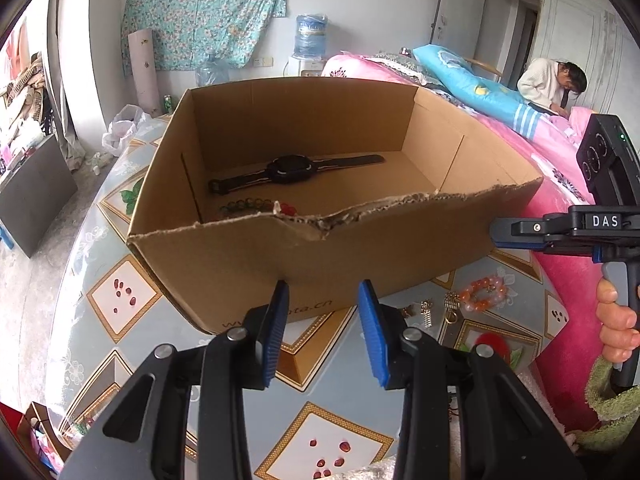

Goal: Organize jewelry
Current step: 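Move the right gripper toward the small gold butterfly earring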

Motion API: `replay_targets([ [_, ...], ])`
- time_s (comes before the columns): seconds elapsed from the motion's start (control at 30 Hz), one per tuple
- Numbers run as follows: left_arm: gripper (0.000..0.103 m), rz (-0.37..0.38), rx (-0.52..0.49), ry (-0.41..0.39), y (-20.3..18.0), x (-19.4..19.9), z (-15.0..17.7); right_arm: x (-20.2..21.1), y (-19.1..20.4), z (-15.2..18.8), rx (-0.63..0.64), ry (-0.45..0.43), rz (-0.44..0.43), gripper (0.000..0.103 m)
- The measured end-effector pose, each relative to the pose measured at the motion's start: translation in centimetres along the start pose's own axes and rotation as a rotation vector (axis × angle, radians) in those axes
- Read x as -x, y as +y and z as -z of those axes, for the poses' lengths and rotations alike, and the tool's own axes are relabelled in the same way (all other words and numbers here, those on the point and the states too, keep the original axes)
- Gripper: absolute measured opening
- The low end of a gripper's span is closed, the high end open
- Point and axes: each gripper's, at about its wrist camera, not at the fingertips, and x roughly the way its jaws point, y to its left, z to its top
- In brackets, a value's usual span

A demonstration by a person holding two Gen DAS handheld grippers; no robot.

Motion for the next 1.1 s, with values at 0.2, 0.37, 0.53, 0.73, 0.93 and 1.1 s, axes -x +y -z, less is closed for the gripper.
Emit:
replay_targets([
  [0.2, 0.035, 0.009, 0.002, -0.001, 0.0, 0.0, 0.0, -0.2, 0.7, -0.3, 0.004, 0.005, 0.015, 0.034],
  [0.37, 0.035, 0.017, -0.028, -0.007, -0.2, 0.5, 0.4, 1.3, 0.2, 0.1, 0.032, -0.012, 0.048, 0.035],
  [0.53, 0.035, 0.098, -0.083, 0.012, -2.5, 0.2, 1.6, 1.6, -0.7, 1.3, 0.053, 0.010, 0.078, 0.035],
  [0.73, 0.035, 0.150, -0.152, 0.035, -5.7, -1.3, 2.0, 1.1, -0.2, 3.2, 0.115, 0.037, 0.102, 0.031],
  [0.93, 0.035, 0.127, -0.242, 0.044, -7.7, -3.0, 1.8, -0.1, 0.4, 4.1, 0.138, 0.067, 0.083, 0.025],
  [1.1, 0.031, 0.139, -0.262, 0.067, -8.0, -4.2, 1.3, -0.9, 0.5, 3.9, 0.159, 0.077, 0.088, 0.025],
])
